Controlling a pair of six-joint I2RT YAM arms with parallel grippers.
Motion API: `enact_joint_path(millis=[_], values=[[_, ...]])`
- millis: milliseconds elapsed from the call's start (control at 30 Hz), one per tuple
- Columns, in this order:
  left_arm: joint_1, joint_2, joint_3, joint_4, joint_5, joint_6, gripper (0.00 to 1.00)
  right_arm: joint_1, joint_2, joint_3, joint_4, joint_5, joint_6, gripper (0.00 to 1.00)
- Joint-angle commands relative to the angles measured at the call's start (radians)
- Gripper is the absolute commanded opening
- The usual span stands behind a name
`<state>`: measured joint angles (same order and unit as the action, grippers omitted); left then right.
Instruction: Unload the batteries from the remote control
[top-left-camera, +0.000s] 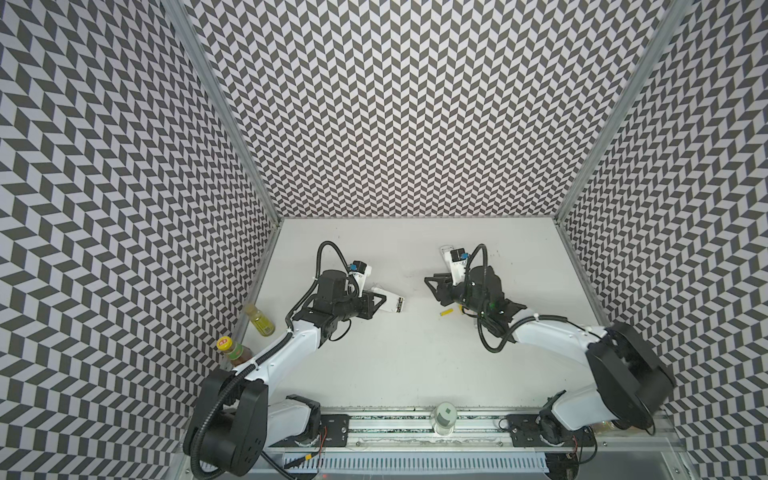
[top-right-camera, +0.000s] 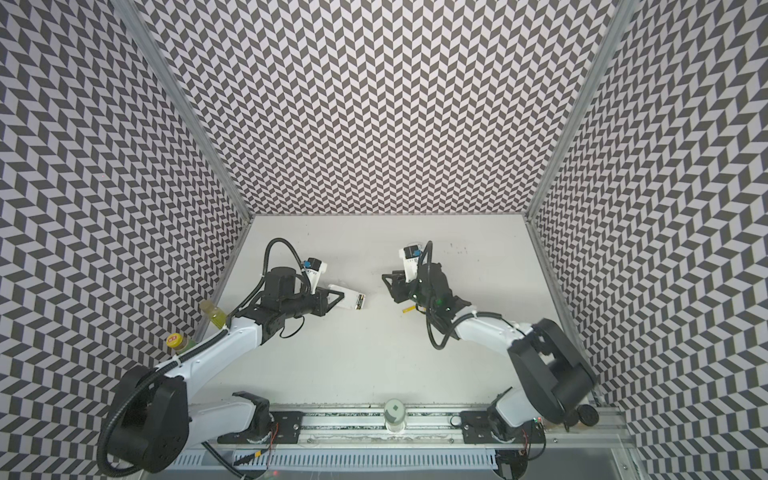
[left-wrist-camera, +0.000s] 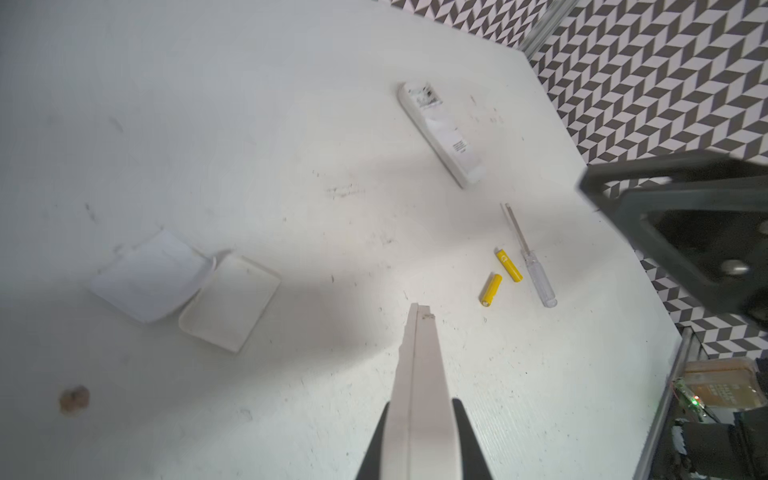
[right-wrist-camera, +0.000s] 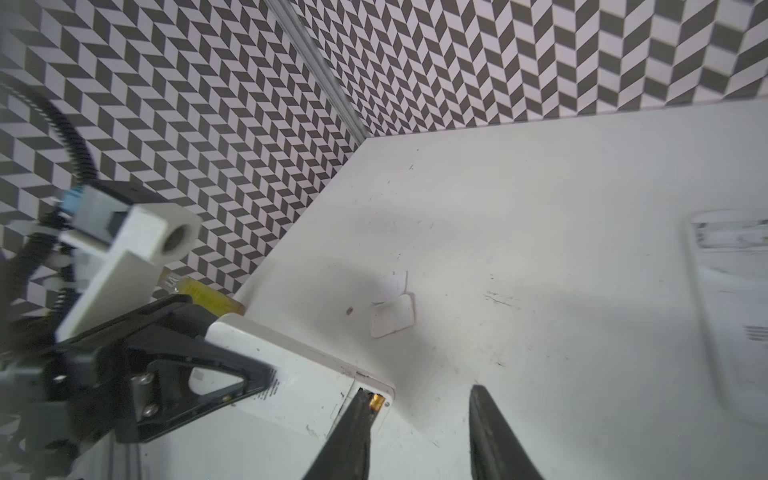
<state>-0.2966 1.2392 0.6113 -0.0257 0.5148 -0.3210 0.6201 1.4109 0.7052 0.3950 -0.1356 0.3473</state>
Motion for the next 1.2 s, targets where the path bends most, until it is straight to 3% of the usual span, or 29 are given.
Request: enact_joint_path(millis=[0,233,367,533,767,967,1167], values=[[0.003,0.002,-0.037,0.097,0.026,-0.17,0.0,-0.005,-0.14,-0.091,-0.138,0.193,-0.067,0.48],[0.028,0.033,-0.12,0.159,0.033,-0.29,0.0,-0.033,-0.413,-0.265,-0.269,0.398,-0.04,0.66],[0.042,0.05,-0.149,0.183,0.021,-0.324,0.01,-0.065,-0.478,-0.301,-0.344,0.417,0.048,0.7],[0.043,0.066,-0.169,0.2,0.024,-0.34,0.16,-0.073,-0.406,-0.27,-0.423,0.413,0.083,0.7],[0.043,0.081,-0.173,0.199,0.021,-0.341,0.26,-0.075,-0.251,-0.177,-0.521,0.387,0.105,0.7],[0.047,0.093,-0.174,0.188,0.012,-0.344,0.42,-0.095,-0.157,-0.172,-0.498,0.341,0.11,0.69],[0.054,0.115,-0.17,0.186,0.005,-0.342,0.46,-0.109,-0.12,-0.176,-0.47,0.331,0.108,0.65]])
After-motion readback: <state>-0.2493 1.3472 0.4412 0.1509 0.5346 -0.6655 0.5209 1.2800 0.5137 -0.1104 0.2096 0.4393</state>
